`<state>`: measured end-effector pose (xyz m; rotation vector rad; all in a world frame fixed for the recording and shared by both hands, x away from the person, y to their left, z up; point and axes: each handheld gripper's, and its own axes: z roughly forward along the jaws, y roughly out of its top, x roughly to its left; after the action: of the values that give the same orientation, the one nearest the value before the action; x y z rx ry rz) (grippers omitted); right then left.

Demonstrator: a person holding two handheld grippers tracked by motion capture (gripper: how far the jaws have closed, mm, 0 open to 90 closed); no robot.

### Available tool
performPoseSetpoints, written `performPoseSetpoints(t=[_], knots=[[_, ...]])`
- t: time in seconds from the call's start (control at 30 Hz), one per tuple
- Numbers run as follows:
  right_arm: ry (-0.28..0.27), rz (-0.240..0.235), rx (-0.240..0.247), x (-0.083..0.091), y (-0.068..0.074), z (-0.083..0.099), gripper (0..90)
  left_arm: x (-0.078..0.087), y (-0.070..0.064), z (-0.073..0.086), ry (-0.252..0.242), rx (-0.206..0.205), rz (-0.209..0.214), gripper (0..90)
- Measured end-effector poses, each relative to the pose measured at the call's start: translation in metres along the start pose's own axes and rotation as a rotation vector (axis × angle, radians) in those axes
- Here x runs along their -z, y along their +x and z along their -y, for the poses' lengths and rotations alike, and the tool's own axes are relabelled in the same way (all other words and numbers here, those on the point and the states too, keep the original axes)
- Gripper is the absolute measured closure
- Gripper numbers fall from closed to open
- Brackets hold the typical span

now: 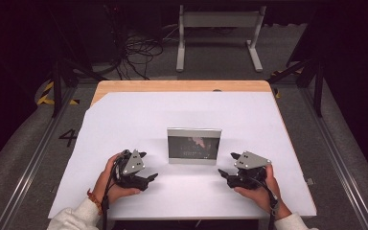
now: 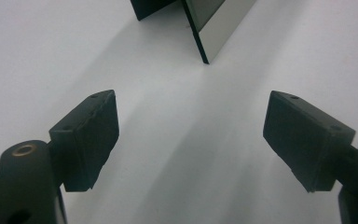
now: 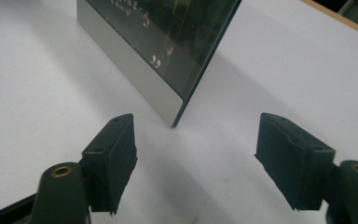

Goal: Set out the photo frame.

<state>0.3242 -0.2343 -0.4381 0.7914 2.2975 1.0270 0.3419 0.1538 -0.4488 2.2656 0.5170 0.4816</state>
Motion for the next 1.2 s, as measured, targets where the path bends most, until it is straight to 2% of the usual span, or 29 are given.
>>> performPoseSetpoints(t=[0.13,0.33,0.53,0.7,0.93,1.03,1.1,1.2], knots=[[0.012,-0.014,-0.006,0.002,0.001,0.004,23.7,0.003,0.0,0.006,0.004,-0.003,-0.008,16.4],[0.025,-0.001,0.023,0.006,0.004,0.009,21.1,0.011,0.0,0.017,0.001,0.022,0.003,14.0],[0.027,0.007,0.028,0.011,0.006,0.016,19.8,0.018,-0.002,0.025,-0.008,0.034,0.015,12.4],[0.033,0.016,0.031,0.014,0.005,0.021,18.7,0.022,-0.003,0.029,-0.005,0.034,-0.005,11.5],[0.044,0.023,0.031,0.015,0.006,0.029,17.6,0.029,-0.005,0.038,-0.017,0.058,0.014,10.4],[0.044,0.005,0.025,0.016,0.006,0.032,16.2,0.032,-0.006,0.041,-0.01,0.061,-0.008,9.3],[0.043,0.003,0.025,0.017,0.006,0.034,15.6,0.038,-0.007,0.043,-0.023,0.065,-0.022,9.0],[0.038,0.005,0.019,0.019,0.006,0.035,14.9,0.045,-0.006,0.048,-0.053,0.095,-0.013,8.8]])
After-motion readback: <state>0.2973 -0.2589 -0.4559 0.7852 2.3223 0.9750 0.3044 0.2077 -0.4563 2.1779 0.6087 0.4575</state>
